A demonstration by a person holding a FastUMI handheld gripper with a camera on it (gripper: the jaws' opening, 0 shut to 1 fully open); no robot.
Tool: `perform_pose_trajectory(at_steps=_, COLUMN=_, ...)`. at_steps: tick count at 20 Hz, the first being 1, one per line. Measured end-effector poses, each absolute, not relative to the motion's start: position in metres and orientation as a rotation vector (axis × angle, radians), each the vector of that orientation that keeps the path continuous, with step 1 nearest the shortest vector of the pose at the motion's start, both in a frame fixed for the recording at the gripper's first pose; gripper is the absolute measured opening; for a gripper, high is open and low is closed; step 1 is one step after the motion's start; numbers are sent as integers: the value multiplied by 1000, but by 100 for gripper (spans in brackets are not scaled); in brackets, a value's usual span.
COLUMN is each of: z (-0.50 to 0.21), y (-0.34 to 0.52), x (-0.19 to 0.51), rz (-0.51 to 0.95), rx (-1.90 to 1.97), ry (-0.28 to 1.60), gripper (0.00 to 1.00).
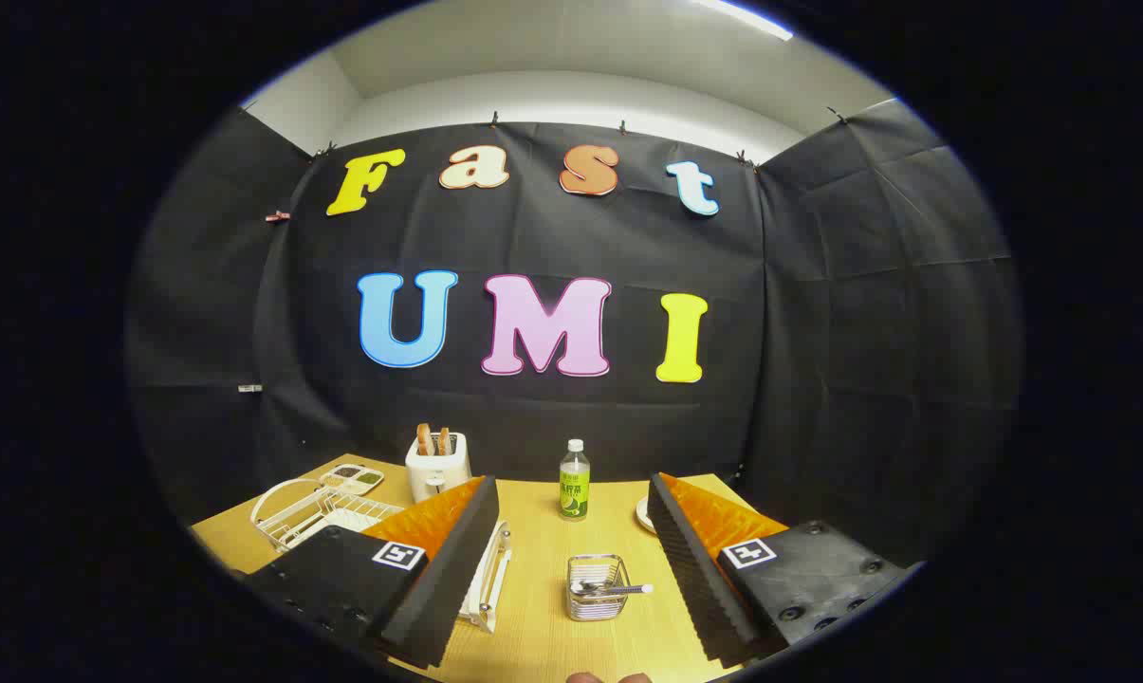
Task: Take the plate from the dish rack, then take the spoon from the basket and place it into the plate.
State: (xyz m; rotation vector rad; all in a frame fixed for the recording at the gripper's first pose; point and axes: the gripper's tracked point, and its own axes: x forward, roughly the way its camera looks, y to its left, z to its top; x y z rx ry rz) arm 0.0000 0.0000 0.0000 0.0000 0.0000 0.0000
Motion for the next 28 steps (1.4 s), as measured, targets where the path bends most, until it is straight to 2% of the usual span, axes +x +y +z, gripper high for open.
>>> perform_pose_trajectory(at_steps=21, z=-18, y=18, x=14, rz=21, rx=-51, ry=63, gripper=97)
perform_pose_trajectory(at_steps=28, z=-32, y=43, x=39, rz=72, rx=-71, ry=135, gripper=97)
